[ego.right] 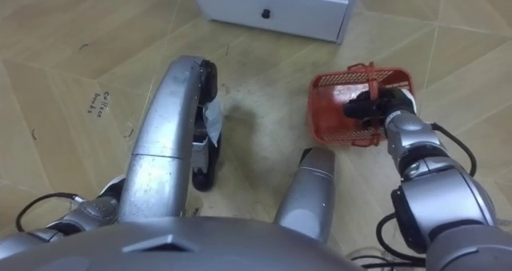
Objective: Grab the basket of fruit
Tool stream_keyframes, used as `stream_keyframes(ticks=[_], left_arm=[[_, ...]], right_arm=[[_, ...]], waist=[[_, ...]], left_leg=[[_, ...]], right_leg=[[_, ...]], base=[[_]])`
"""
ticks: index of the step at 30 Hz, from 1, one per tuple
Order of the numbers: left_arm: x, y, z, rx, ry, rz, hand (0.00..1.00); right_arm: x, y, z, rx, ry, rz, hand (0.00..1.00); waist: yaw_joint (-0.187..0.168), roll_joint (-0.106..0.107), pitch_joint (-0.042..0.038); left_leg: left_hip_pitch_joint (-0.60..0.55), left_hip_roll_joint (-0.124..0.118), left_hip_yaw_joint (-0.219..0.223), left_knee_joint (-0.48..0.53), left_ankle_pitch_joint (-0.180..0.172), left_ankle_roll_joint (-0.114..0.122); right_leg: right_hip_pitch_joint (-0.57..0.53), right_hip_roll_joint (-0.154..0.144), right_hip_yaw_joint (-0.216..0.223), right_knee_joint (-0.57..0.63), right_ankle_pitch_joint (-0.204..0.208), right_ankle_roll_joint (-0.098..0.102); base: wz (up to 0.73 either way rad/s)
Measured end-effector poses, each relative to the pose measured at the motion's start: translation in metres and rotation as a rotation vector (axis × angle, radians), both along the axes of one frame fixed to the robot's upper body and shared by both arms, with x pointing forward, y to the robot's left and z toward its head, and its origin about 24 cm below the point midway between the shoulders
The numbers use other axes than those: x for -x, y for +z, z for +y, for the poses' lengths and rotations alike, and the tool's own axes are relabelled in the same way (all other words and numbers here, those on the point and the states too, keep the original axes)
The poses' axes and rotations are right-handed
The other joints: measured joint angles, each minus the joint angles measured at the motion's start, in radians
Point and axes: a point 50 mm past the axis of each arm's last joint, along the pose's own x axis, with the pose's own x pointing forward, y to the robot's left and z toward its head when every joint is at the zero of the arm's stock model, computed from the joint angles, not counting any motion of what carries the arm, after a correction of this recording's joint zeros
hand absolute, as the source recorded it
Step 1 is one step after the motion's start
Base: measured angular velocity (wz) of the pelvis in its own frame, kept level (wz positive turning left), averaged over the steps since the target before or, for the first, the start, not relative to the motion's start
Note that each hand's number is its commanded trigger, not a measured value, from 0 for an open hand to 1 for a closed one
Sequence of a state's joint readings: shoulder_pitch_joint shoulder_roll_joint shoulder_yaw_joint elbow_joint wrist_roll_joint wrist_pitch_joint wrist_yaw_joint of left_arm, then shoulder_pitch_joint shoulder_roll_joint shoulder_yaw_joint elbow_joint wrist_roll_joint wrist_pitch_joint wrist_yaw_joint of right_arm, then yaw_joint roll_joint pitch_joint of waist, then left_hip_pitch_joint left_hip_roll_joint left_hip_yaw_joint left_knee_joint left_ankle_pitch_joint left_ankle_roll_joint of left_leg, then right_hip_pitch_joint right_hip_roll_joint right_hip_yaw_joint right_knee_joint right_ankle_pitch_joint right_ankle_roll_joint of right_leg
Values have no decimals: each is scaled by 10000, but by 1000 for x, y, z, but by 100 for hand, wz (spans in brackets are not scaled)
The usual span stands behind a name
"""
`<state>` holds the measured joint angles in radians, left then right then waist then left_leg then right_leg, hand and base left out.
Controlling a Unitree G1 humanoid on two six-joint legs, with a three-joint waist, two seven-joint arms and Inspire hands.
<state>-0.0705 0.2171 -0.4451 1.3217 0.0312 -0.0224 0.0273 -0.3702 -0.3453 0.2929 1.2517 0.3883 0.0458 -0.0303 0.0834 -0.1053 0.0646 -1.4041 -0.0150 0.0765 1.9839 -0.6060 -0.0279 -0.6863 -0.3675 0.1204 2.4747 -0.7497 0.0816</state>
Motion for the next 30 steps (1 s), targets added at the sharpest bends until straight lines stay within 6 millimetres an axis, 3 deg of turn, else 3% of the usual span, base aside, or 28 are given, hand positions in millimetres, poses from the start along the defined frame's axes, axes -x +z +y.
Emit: stream_keyframes(ticks=[4, 10, 19, 22, 24, 27, 30], left_arm=[[-2, 0, 0, -3, -4, -38, 0], [-7, 1, -1, 130, -57, -11, 0], [-23, 5, -1, 417, 179, -407, 0], [-28, 7, -2, 517, 93, -462, 0], [-36, 9, -3, 524, 48, -635, 0], [-49, 13, -3, 555, 162, -973, 0], [-54, 15, -2, 599, 335, -1167, 0]], right_arm=[[0, 0, 0, -4, -8, 3, 100], [0, 0, 0, -8, -7, -12, 100], [-1, 0, 2, -226, 285, 118, 100], [-8, 4, 6, -207, 664, -125, 100], [-13, 7, 8, -185, 909, -284, 100], [-21, 13, 12, 1, 1469, -472, 100], [-34, 22, 19, -26, 1900, -762, 100]], waist=[[-4, 4, -2], [-84, -29, 16], [-154, -72, 25], [-297, -77, 28], [-305, -68, 19], [-304, -17, 7], [-318, 109, -31]], left_leg=[[32, -31, -20, 10, 0, 0], [109, -359, -136, -5, 0, 0], [298, -386, -330, 353, -8, 14], [460, -741, -479, 466, -49, 48], [645, -868, -578, 481, -290, 13], [779, -963, -634, 584, -359, 49], [1069, -1021, -669, 538, -359, 61]], right_leg=[[85, -29, -77, 0, 0, 0], [224, -153, -93, -9, 0, 0], [803, -17, -204, -218, 2, 0], [1226, -139, -349, -429, 3, 0], [1445, -139, -461, -596, 2, 2], [1816, 32, -530, -901, -1, 5], [2019, 344, -248, -1443, -2, 8]], base=[[4], [1], [-4], [7], [9], [4], [-16]])
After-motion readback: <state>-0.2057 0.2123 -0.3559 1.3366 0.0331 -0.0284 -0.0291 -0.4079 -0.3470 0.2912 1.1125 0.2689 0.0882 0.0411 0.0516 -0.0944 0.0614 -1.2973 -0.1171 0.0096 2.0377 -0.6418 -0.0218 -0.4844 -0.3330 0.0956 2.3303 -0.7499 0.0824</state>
